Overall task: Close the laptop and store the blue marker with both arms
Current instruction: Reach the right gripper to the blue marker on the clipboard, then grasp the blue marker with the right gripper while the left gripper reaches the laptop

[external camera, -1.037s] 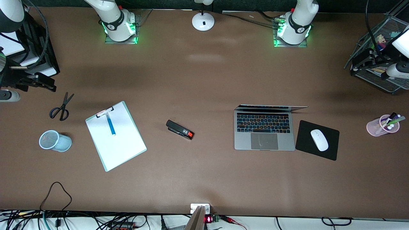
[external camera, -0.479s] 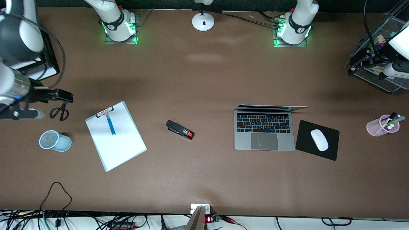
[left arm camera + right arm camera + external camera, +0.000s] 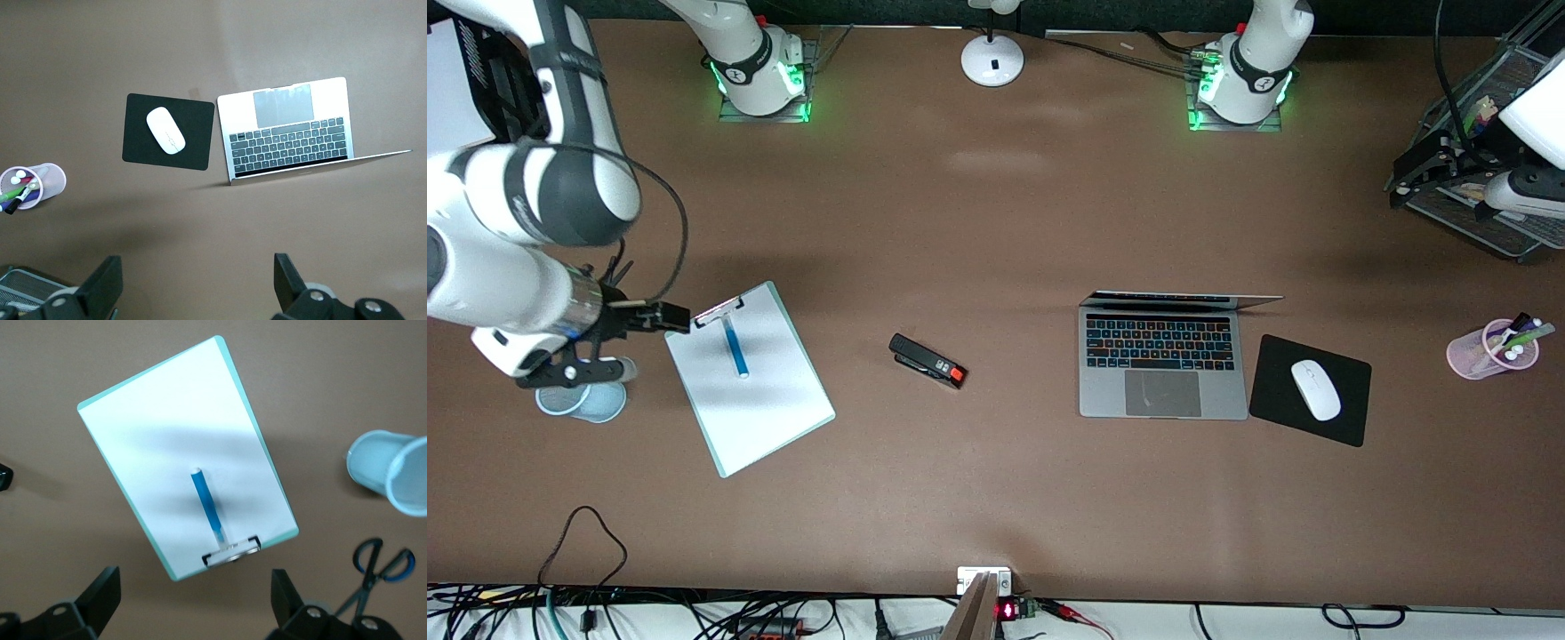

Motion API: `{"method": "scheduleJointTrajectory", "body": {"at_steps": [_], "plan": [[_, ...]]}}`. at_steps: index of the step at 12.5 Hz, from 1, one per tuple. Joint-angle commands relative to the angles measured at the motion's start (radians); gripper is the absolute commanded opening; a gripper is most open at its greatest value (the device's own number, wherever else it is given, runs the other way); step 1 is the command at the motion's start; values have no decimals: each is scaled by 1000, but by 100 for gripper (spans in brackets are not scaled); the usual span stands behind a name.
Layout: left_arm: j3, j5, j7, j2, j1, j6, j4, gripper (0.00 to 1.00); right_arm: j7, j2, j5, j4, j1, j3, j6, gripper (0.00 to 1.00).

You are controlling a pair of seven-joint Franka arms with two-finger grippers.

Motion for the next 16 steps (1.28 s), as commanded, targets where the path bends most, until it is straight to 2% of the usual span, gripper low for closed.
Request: {"method": "scheduleJointTrajectory", "body": {"at_steps": [1, 5, 9, 11, 14, 16], "plan": [[11, -8, 12, 19, -9, 1, 16, 100, -38, 64, 14, 15, 3, 1, 57, 100], [2, -10, 15, 79, -30, -1, 25, 100, -50, 142, 13, 15, 12, 2, 138, 100], [-35, -12, 14, 119, -73, 1, 28, 100, -203, 205, 13, 15, 10, 1, 212, 100], [-60, -12, 12, 150, -70, 1, 22, 100, -215, 237, 13, 15, 10, 1, 244, 100], [-61, 2, 20, 199, -72, -7, 29, 100, -278, 283, 13, 15, 13, 1, 322, 100], [-61, 1, 21, 231, -63, -68, 33, 100, -286, 288, 11, 7, 18, 1, 345, 100]]}}
